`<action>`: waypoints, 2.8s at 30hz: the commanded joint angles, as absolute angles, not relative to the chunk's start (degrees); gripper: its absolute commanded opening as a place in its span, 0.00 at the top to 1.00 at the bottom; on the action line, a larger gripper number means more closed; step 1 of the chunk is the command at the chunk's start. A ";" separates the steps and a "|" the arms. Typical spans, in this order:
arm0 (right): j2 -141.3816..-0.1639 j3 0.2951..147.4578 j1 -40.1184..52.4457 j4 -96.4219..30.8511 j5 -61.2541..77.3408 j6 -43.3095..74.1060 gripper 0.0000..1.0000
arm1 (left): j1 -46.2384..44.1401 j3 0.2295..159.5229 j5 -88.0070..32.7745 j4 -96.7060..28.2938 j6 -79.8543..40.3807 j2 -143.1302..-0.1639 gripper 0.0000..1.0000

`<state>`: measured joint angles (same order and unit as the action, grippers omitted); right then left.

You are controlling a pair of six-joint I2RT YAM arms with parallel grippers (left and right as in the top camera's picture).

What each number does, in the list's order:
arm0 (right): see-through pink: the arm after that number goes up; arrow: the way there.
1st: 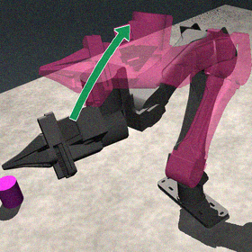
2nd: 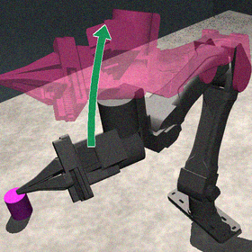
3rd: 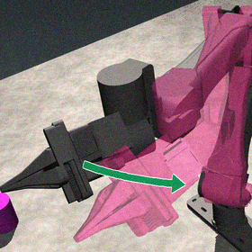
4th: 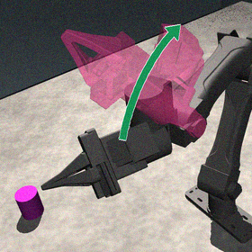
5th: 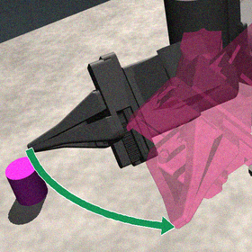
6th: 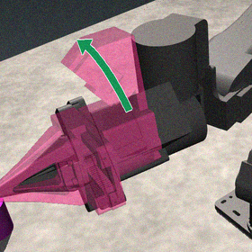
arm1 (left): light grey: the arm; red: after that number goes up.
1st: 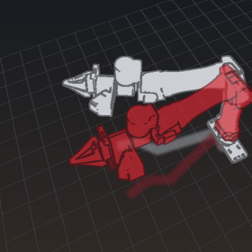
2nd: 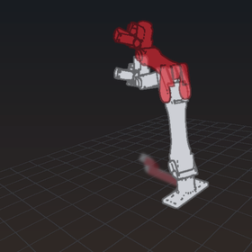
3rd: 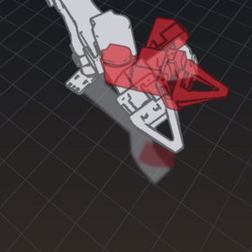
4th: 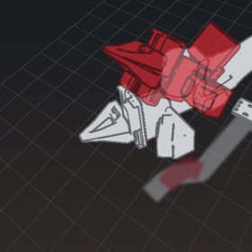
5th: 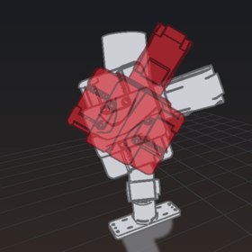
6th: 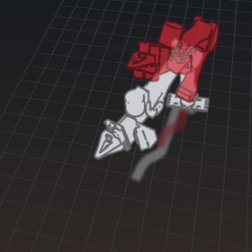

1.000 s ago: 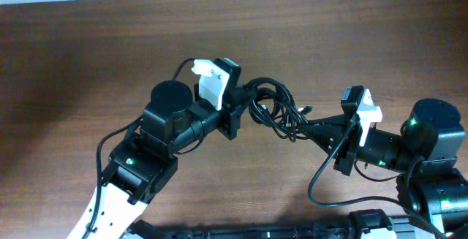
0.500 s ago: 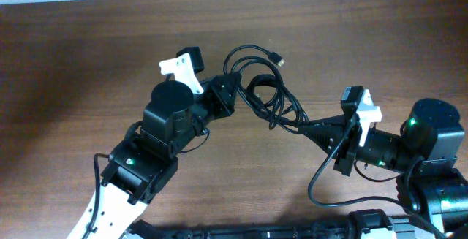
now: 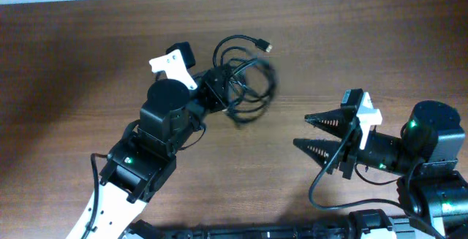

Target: Untangle cables

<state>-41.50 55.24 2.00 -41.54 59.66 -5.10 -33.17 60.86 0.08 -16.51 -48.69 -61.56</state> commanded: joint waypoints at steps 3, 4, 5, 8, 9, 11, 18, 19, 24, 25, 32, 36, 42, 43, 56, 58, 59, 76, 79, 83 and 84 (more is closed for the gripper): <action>-41.12 55.94 1.85 -41.34 60.31 -5.54 0.20 | -32.84 61.56 -6.74 -15.44 -20.12 -61.10 1.00; -41.12 55.94 1.85 -41.36 58.78 -5.52 0.20 | -32.84 61.56 -10.74 -15.18 -16.73 -61.10 1.00; -41.12 55.94 1.85 -41.34 57.01 -5.54 0.20 | -32.84 61.56 -16.43 -14.70 -12.40 -61.10 1.00; -41.12 55.94 1.85 -41.34 49.60 -5.54 0.19 | -32.84 61.56 -30.79 -13.17 -5.80 -61.10 1.00; -41.12 55.94 1.85 -41.34 47.55 -5.54 0.18 | -32.84 61.56 -34.20 -12.82 -4.34 -61.10 1.00; -41.12 55.94 1.85 -41.32 44.53 -5.56 0.18 | -32.84 61.56 -42.89 -12.38 -0.30 -61.10 1.00; -41.12 55.94 1.85 -41.30 42.33 -6.87 0.16 | -32.84 61.56 -54.89 -10.46 3.14 -61.10 1.00; -41.12 55.94 1.85 -41.19 43.99 -6.87 0.16 | -32.84 61.56 -54.94 -10.48 3.14 -61.10 1.00; -41.12 55.94 1.85 -39.46 57.36 -6.85 0.46 | -33.34 61.56 -56.84 -7.64 3.11 -61.12 1.00; -41.12 55.94 1.85 -39.48 58.00 -6.85 0.52 | -33.61 61.56 -56.82 -7.16 3.11 -61.12 0.99; -41.12 55.94 1.85 -39.62 60.20 -6.83 0.96 | -35.14 61.56 -53.54 -6.02 3.11 -61.17 0.92; -41.12 55.94 1.85 -38.89 58.50 -6.66 0.96 | -35.14 61.56 -53.56 -6.55 3.09 -61.17 0.00; -41.12 55.94 1.85 -36.77 54.83 -3.81 0.96 | -35.09 61.56 -45.52 -11.68 3.07 -61.06 0.01; -41.12 55.96 1.85 -36.77 54.78 -3.84 0.96 | -35.09 61.56 -45.34 -11.79 3.05 -60.97 0.01; -41.10 55.96 1.80 -34.63 53.93 -3.81 0.96 | -21.12 61.56 -45.19 -12.95 -0.86 -58.89 0.01; -41.10 55.96 1.80 -34.17 57.58 -3.84 0.96 | -18.00 61.56 -45.21 -12.95 -0.86 -58.89 0.01; -41.10 55.96 1.80 -33.61 59.48 -3.84 0.96 | -16.93 61.56 -45.21 -12.95 -0.84 -58.89 0.01; -41.12 55.94 1.85 -22.87 83.85 -4.01 0.96 | -10.76 61.56 -67.22 -12.93 2.28 -61.04 0.01; -41.12 55.94 1.85 -22.85 83.83 -4.03 0.96 | -10.76 61.54 -76.29 -12.95 2.44 -62.74 0.01; -41.12 55.94 1.85 -20.32 83.79 -4.01 0.96 | -10.76 61.54 -83.07 -12.95 3.81 -64.03 0.01; -41.17 55.94 1.85 -18.57 83.77 -4.01 0.96 | -10.90 61.54 -84.42 -12.95 3.79 -64.07 0.01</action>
<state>-41.45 55.20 2.00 -20.99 82.26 -4.25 -10.90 60.88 -77.65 -12.97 2.22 -63.57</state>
